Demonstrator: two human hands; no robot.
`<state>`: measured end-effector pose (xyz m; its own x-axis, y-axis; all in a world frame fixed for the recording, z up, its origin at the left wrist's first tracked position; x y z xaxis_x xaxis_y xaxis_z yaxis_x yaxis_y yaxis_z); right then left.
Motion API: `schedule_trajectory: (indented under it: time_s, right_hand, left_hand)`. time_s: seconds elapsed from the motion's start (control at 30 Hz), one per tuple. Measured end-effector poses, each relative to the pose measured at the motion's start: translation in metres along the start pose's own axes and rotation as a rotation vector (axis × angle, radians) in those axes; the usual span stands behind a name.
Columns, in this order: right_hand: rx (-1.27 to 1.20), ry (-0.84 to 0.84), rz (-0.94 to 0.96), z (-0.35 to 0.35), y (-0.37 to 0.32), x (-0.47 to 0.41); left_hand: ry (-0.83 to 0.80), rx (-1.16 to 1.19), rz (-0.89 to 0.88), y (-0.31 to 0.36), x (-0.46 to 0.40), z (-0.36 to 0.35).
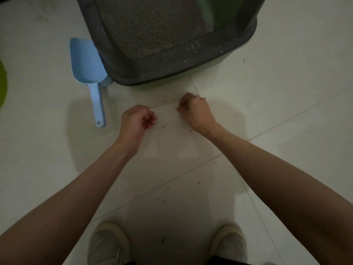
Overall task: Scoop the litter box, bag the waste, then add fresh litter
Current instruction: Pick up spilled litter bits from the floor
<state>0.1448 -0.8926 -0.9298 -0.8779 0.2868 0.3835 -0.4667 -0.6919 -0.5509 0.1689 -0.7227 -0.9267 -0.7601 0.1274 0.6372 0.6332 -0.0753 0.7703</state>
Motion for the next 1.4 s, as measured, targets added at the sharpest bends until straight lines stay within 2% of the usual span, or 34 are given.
schedule_trajectory:
  time_s: [0.2, 0.37, 0.5, 0.8, 0.83, 0.87, 0.93, 1.0, 1.07, 1.1, 1.13, 1.27, 1.33, 1.4]
  right_hand:
    - [0.016, 0.033, 0.026, 0.002, -0.001, 0.007]
    - [-0.007, 0.032, -0.045, 0.005, 0.011, 0.014]
    - [0.031, 0.013, -0.04, 0.005, 0.01, 0.01]
    - [0.058, 0.026, 0.026, 0.003, 0.005, 0.01]
    - [-0.04, 0.042, -0.014, 0.005, 0.005, 0.011]
    - [-0.237, 0.049, -0.1, 0.007, 0.008, 0.014]
    - [-0.814, 0.017, -0.311, 0.005, 0.014, 0.024]
    - [-1.276, -0.077, -0.456, -0.003, 0.015, 0.036]
    - [-1.41, -0.142, -0.524, -0.005, 0.016, 0.045]
    - [-1.364, -0.135, -0.529, -0.004, 0.019, 0.047]
    - [-1.238, -0.101, -0.514, -0.001, 0.025, 0.049]
    - [-0.397, 0.007, -0.307, 0.011, 0.041, 0.053]
    - [-0.196, -0.018, -0.231, 0.007, 0.044, 0.059]
    - [-0.099, -0.054, -0.177, 0.001, 0.044, 0.064]
  left_hand:
    - [0.153, -0.12, 0.121, -0.023, 0.001, 0.041]
    - [0.376, -0.636, -0.174, 0.0, 0.001, 0.056]
    - [0.377, -0.711, -0.272, 0.008, -0.004, 0.05]
    - [0.356, -0.796, -0.213, 0.015, -0.017, 0.047]
    - [0.343, -0.804, -0.214, 0.015, -0.017, 0.046]
    - [0.33, -0.81, -0.221, 0.016, -0.015, 0.044]
    - [0.29, -0.803, -0.214, 0.016, -0.01, 0.041]
    - [0.183, -0.586, -0.125, 0.005, -0.006, 0.039]
    - [0.057, -0.252, 0.004, -0.004, 0.001, 0.034]
    - [0.019, -0.169, 0.041, -0.008, 0.003, 0.033]
    - [0.002, -0.191, 0.056, -0.01, 0.005, 0.033]
    - [0.065, -0.564, -0.021, -0.013, 0.01, 0.039]
    - [0.108, -0.795, -0.127, -0.01, 0.013, 0.042]
    - [0.118, -0.909, -0.229, -0.009, 0.015, 0.042]
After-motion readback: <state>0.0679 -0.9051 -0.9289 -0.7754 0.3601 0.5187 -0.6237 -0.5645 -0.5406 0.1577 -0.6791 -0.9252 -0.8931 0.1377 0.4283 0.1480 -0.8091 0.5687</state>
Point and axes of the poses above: each hand's wrist, its own x-axis away from the middle knuckle, its own z-axis out of the back of the hand, y = z × x, the point moved 7 cm from there along -x, towards the middle knuckle, and after that the axes turned 1 degree about -x, right-handed, at the moved point
